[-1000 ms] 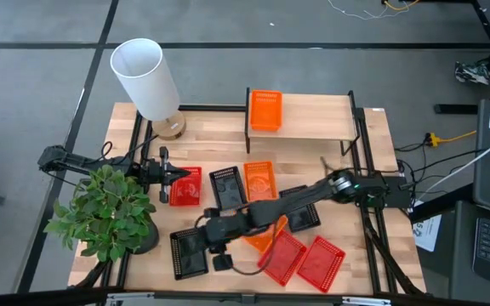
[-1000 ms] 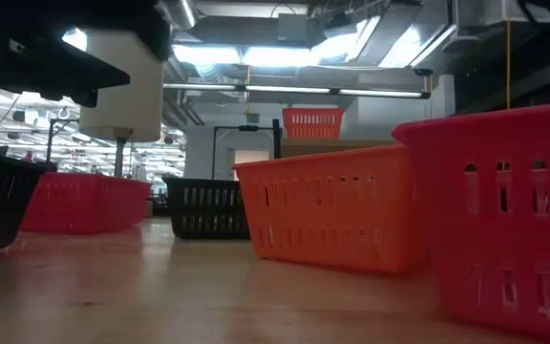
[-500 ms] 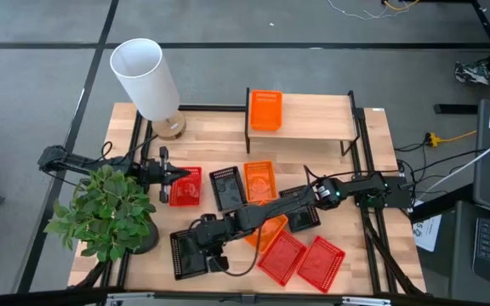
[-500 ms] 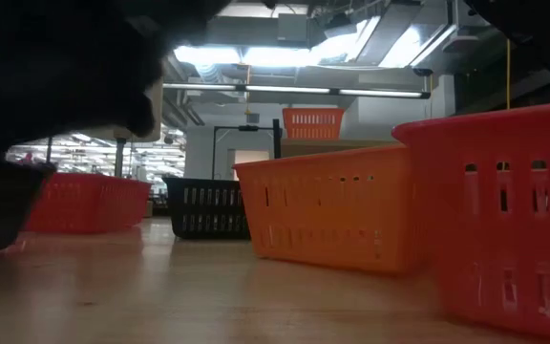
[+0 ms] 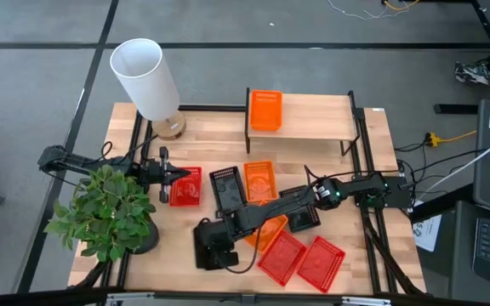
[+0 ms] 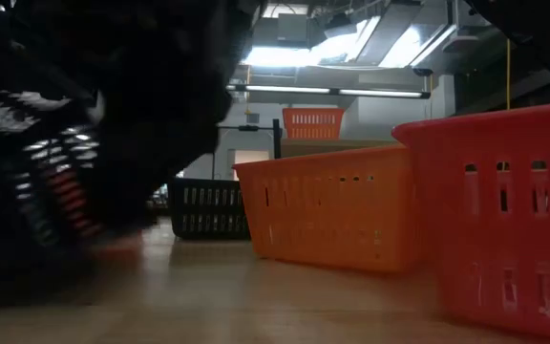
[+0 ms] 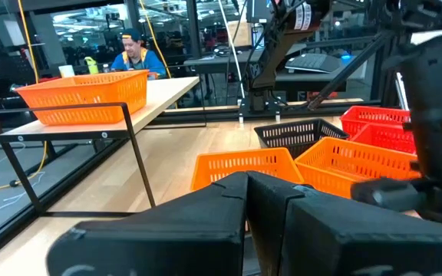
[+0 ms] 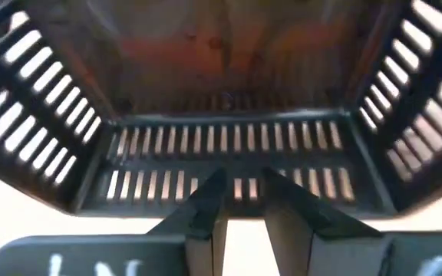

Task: Stack baskets on shelf by color
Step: Adjust the bottom black bin on the table

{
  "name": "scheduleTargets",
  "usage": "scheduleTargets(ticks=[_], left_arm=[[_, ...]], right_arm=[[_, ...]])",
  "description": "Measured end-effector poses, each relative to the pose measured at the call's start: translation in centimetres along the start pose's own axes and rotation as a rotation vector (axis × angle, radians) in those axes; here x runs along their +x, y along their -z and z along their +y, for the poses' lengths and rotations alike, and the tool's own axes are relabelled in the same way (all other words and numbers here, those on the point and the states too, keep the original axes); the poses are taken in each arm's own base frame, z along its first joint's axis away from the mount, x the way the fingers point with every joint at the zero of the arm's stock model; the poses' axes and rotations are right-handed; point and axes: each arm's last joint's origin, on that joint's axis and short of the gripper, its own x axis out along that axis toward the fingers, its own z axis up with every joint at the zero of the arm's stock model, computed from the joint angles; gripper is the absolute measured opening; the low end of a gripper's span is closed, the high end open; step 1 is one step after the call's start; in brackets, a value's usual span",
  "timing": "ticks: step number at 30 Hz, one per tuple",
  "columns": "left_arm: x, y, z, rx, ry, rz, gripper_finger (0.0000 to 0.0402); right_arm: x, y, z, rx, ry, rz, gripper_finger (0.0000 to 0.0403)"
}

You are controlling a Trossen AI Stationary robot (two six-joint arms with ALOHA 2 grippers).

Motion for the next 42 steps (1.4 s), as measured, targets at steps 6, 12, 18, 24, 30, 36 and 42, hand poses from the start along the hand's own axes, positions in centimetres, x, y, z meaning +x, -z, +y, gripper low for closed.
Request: scheduleTargets(ticks=[6, 12, 18, 24, 30, 36, 42], left_arm=[[0.0, 0.0, 0.0, 0.0, 0.0, 0.0, 0.0], [0.0, 0.0, 0.0, 0.0, 0.0, -0.001, 0.0], [0.0, 0.0, 0.0, 0.0, 0.0, 0.0, 0.0], [0.0, 0.0, 0.0, 0.0, 0.0, 0.0, 0.0], [0.0, 0.0, 0.0, 0.0, 0.0, 0.0, 0.0], [0.0, 0.0, 0.0, 0.0, 0.0, 0.0, 0.0], [0.0, 0.0, 0.0, 0.0, 0.0, 0.0, 0.0]], right_arm=[[-1.6, 0.9, 0.6, 0.008, 0.07, 0.092, 0.0079], [-2.4, 0.7, 1.5, -0.021, 0.076, 0.064, 0.0079], [-2.8, -1.3, 2.1, -0.087, 0.04, -0.149, 0.0079], [-3.0, -2.0, 2.2, -0.111, 0.036, -0.22, 0.0079], [-3.0, -2.0, 2.2, -0.101, 0.032, -0.226, 0.0079], [-3.3, -3.2, 2.6, -0.118, 0.008, -0.354, 0.0079], [-2.0, -2.7, 2.1, -0.114, 0.015, -0.327, 0.0079]])
